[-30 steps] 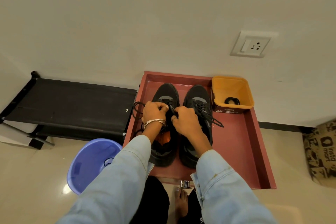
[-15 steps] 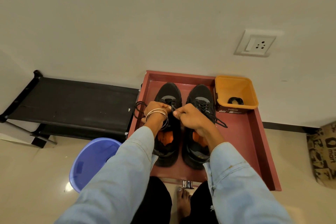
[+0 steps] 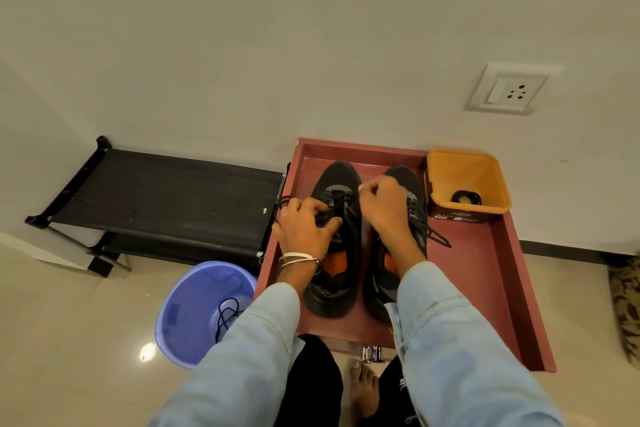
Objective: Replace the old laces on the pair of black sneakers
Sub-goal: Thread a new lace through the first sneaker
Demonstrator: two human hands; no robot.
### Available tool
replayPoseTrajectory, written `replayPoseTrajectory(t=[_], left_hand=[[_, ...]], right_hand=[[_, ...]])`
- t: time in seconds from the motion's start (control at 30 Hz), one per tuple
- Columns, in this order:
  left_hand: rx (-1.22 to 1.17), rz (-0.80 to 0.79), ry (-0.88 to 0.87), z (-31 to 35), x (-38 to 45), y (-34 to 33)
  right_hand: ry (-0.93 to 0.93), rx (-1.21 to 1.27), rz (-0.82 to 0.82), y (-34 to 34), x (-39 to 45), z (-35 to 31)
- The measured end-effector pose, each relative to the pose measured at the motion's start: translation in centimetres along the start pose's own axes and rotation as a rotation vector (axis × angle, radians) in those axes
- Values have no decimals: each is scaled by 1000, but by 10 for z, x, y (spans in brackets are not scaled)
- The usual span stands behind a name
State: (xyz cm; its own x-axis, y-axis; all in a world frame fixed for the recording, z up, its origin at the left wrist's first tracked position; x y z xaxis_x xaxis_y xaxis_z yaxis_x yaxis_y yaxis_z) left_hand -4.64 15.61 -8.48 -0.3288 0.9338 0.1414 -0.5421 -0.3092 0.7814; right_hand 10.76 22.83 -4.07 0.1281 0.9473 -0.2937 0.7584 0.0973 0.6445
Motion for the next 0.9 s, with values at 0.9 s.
replayPoseTrajectory(t=[0.9], left_hand=[[51,-35,-23,-1,-5,-12]], right_hand=[[-46,-110,-33,-23,7,18]])
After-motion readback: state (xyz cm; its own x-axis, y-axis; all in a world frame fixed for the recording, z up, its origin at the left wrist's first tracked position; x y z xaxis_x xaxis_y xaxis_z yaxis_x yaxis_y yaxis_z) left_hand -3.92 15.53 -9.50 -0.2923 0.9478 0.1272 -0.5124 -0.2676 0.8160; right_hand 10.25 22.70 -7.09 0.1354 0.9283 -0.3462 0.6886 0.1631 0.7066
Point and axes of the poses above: each hand's wrist, its own x-axis towards the middle knuckle, its own y-axis out of the back of the hand, z = x × y, the point moved 8 cm from there along x, towards the middle knuckle, and after that the axes turned 14 degrees about -y, right-handed, at the moved point
